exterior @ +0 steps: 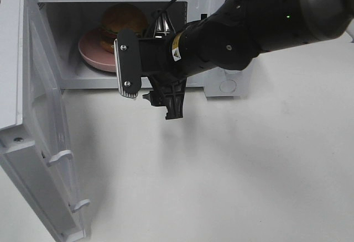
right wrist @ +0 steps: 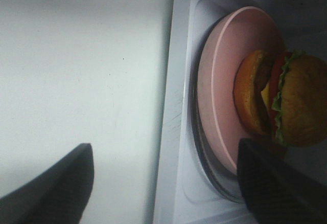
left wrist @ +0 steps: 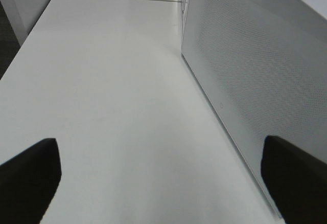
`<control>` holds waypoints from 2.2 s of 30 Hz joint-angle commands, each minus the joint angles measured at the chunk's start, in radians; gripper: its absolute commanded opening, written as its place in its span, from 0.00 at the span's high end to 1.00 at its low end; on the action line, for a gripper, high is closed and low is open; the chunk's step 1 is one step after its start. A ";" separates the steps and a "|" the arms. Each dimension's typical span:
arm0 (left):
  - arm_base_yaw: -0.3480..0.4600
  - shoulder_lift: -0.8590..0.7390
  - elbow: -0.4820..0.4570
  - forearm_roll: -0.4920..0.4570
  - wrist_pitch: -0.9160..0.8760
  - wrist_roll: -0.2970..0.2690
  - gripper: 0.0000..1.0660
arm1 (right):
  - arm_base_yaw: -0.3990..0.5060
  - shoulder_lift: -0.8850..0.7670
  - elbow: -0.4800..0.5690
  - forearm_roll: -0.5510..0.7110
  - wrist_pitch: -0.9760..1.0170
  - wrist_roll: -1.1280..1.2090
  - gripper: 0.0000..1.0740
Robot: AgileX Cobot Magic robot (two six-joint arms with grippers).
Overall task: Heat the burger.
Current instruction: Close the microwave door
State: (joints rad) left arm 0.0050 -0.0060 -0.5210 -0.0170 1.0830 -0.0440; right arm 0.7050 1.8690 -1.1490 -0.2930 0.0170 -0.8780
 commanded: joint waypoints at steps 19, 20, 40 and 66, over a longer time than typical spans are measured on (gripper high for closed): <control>-0.004 -0.015 0.002 -0.006 -0.013 -0.004 0.04 | -0.003 -0.310 0.349 0.006 -0.076 0.206 0.29; -0.004 -0.015 0.002 -0.006 -0.013 -0.004 0.04 | -0.003 -0.326 0.367 0.006 -0.078 0.211 0.29; -0.004 -0.015 0.002 -0.006 -0.013 -0.004 0.04 | -0.003 -0.640 0.546 0.216 0.185 0.557 0.29; -0.004 -0.015 0.002 -0.006 -0.013 -0.004 0.04 | -0.003 -1.043 0.470 0.293 1.005 0.928 0.29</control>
State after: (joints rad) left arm 0.0050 -0.0060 -0.5210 -0.0170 1.0830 -0.0440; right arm 0.7050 0.8650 -0.6550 0.0000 0.9630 0.0160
